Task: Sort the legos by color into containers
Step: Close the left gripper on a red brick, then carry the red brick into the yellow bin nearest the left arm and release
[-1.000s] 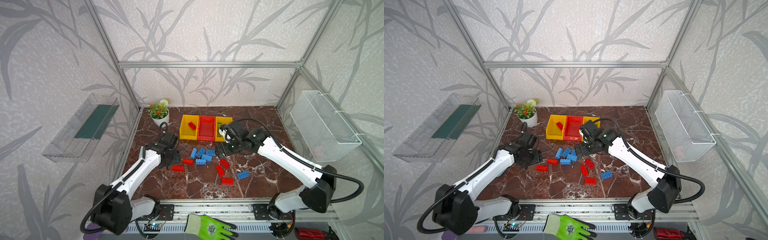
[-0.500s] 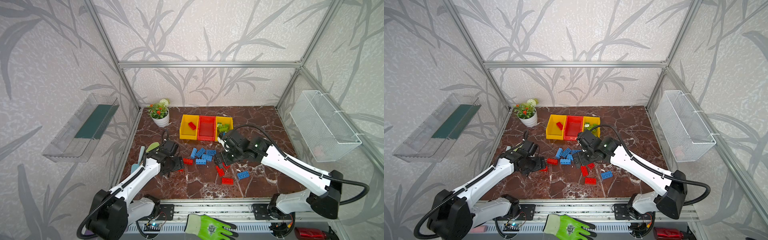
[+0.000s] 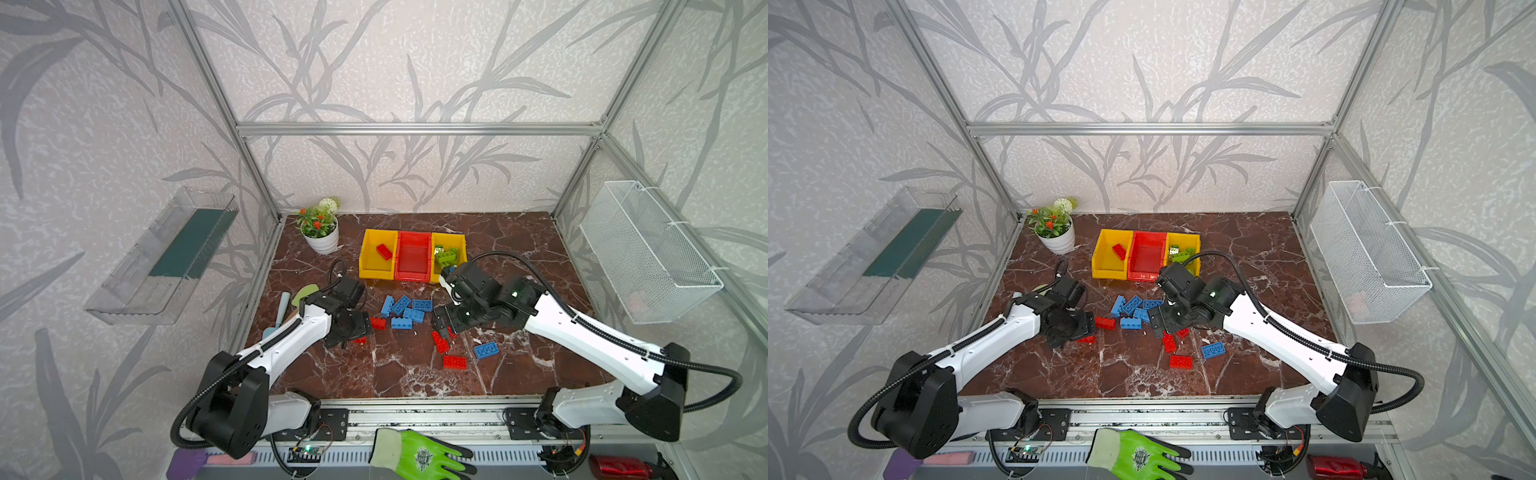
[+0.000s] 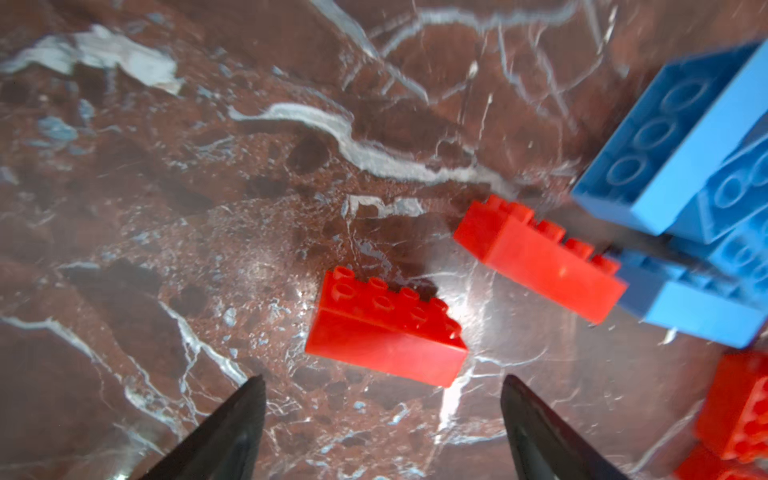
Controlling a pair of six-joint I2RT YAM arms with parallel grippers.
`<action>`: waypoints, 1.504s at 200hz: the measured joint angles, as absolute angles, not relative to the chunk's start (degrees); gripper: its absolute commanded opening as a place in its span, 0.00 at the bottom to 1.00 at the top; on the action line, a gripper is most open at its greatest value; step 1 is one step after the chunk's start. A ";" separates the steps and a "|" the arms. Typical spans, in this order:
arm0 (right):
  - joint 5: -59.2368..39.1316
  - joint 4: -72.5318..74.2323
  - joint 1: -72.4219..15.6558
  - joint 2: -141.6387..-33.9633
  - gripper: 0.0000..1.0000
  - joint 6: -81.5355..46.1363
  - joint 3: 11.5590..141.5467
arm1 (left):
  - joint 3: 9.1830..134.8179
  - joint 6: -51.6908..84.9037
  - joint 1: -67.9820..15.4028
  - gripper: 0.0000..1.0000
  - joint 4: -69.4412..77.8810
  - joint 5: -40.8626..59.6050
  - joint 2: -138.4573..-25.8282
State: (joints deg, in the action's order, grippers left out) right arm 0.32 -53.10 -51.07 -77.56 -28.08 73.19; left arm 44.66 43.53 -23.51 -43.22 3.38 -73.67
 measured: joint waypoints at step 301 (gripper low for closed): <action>1.43 -54.08 -42.54 -70.87 0.99 -23.70 68.34 | 61.36 68.51 -25.45 0.10 -46.94 -6.02 -88.12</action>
